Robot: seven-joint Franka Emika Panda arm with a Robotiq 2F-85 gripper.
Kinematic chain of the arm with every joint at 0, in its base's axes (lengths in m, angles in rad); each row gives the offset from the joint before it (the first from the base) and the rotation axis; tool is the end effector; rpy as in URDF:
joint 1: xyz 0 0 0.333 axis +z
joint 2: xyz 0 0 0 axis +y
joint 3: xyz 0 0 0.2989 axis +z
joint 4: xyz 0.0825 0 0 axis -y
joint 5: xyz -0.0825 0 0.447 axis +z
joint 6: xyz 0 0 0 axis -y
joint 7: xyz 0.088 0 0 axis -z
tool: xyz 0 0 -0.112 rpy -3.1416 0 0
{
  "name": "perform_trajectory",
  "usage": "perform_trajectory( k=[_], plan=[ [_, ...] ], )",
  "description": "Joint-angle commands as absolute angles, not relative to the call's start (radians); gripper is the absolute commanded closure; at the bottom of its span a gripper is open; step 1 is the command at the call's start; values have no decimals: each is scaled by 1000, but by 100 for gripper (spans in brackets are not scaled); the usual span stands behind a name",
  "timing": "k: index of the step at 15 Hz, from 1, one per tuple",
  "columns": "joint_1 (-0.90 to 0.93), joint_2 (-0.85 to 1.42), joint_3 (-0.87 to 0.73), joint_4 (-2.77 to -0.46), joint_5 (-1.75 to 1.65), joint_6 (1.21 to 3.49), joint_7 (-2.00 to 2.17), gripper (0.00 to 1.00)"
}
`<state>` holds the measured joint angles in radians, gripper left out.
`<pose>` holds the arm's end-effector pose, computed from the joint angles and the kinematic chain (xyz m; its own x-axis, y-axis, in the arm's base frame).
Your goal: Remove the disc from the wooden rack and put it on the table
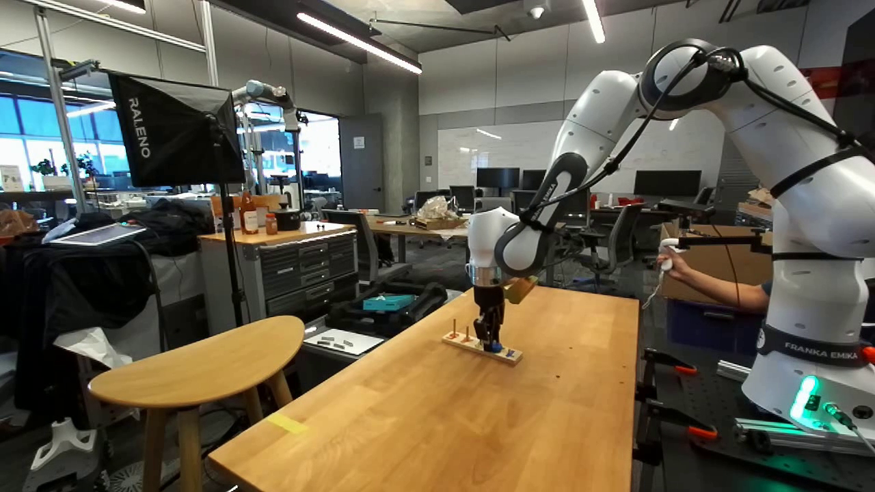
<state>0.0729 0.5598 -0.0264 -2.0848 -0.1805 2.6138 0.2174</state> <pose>0.5978 0.0301 0.0741 0.9998 -0.0105 -0.0171 -0.0086 -0.9944 0.1056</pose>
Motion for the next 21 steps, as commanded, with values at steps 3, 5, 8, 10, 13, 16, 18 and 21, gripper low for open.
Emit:
perform_trajectory(
  k=[3, 5, 8, 10, 13, 16, 18, 21],
  plan=[
    [87, 510, -36, -2048, -135, 2537, 211, 82],
    [83, 468, -34, -2035, -128, 2502, 210, 82],
    [71, 422, -47, -1979, -131, 2446, 210, 82],
    [58, 412, -84, -1945, -160, 2433, 225, 82],
    [32, 427, -159, -1927, -208, 2449, 243, 82],
    [-2, 473, -219, -1946, -256, 2478, 247, 82],
    [-18, 509, -238, -1964, -275, 2491, 250, 82],
    [-36, 561, -239, -2000, -273, 2500, 243, 82]
  ],
)
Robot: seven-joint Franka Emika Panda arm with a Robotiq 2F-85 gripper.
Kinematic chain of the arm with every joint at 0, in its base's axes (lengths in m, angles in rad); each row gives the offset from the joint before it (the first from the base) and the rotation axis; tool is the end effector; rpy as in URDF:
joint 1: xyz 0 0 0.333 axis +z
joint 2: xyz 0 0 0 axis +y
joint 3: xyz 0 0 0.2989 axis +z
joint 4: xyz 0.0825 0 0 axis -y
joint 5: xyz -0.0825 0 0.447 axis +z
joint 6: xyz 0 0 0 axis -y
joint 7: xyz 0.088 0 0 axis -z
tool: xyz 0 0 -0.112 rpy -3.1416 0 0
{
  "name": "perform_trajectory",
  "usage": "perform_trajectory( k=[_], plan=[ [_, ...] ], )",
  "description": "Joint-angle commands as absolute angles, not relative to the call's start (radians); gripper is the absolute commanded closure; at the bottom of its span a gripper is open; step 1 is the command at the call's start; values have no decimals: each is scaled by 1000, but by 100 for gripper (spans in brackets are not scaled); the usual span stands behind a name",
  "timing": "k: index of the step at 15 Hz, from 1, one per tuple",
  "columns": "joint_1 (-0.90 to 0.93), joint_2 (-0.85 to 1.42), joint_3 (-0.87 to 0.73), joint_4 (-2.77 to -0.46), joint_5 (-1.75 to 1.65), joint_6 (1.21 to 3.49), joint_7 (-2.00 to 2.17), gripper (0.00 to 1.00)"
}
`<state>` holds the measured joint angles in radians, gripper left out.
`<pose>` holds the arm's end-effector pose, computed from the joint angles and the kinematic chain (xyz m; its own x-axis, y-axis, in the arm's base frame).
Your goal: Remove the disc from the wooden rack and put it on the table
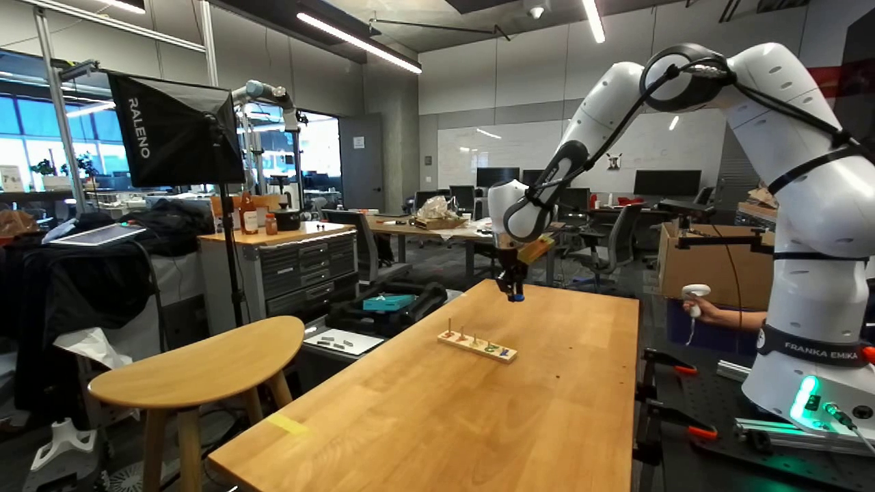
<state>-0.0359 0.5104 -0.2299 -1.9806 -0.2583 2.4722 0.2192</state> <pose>0.6194 -0.1719 0.1426 0.9687 -0.2481 0.0128 -0.2424 -0.9326 0.2673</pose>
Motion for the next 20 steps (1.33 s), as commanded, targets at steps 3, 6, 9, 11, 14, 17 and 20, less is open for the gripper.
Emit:
perform_trajectory(
  k=[3, 6, 9, 11, 14, 17, 20],
  plan=[
    [-41, 620, -236, -2017, -265, 2514, 231, 82],
    [-41, 640, -218, -2035, -244, 2526, 210, 32],
    [-20, 484, -157, -2096, -221, 2508, 162, 18],
    [-7, 408, -120, -2129, -234, 2524, 117, 2],
    [9, 274, -61, -2161, -214, 2463, 56, 0],
    [14, 126, -22, -2178, -174, 2296, 8, 0],
    [5, 8, -25, -2188, -189, 2144, 0, 0]
  ],
)
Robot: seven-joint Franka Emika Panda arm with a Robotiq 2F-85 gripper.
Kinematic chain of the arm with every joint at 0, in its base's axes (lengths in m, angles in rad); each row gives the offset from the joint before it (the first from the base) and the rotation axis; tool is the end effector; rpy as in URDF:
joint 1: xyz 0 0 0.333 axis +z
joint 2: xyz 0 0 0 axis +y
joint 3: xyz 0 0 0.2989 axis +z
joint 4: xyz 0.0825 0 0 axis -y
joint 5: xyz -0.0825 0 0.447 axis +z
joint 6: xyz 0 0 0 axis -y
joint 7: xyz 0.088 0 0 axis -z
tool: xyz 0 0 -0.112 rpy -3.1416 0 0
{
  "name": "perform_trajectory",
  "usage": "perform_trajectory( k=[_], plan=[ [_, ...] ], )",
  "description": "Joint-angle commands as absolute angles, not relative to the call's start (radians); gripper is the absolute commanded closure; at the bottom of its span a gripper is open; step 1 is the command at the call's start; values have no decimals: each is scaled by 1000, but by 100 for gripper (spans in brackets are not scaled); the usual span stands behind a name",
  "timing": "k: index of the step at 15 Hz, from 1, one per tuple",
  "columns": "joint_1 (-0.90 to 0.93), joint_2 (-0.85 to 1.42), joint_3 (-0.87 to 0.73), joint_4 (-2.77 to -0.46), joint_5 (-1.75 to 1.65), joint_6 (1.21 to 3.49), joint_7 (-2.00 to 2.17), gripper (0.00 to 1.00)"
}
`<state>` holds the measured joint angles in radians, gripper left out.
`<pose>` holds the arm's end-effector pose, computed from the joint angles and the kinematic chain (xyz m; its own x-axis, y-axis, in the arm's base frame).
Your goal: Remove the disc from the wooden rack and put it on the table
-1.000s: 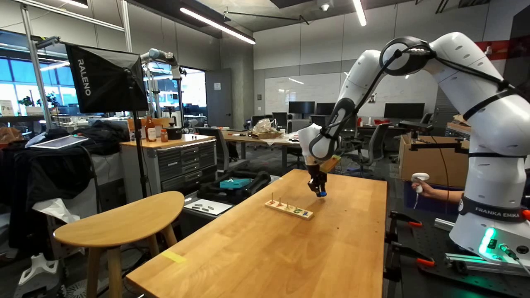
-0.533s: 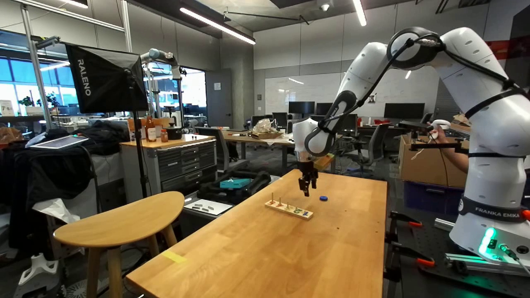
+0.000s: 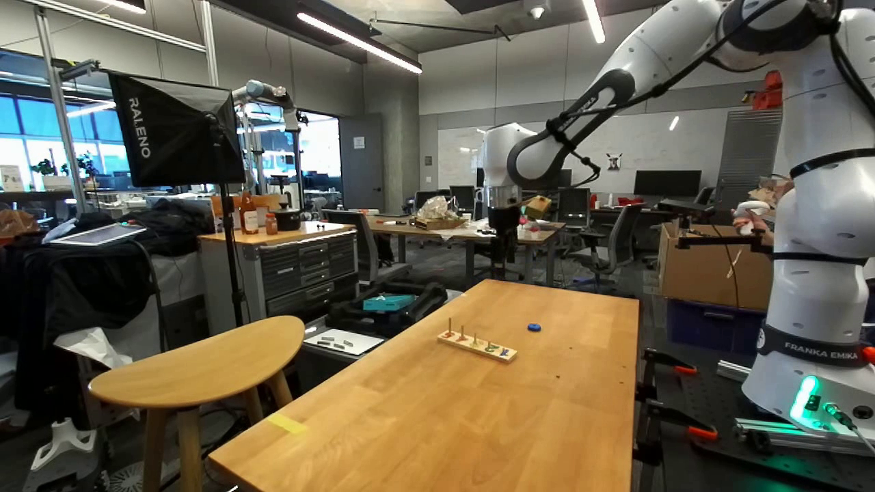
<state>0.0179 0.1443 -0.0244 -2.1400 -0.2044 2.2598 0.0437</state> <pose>0.6022 -0.0102 0.2732 0.9964 0.0798 -0.0280 0.0833 -0.9839 0.1583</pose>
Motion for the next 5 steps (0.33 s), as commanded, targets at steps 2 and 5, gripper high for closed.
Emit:
perform_trajectory(
  k=[2, 5],
  plan=[
    [-2, -55, -30, -2186, -198, 2059, 7, 0],
    [-2, -29, -24, -2164, -204, 2070, 24, 0]
  ],
)
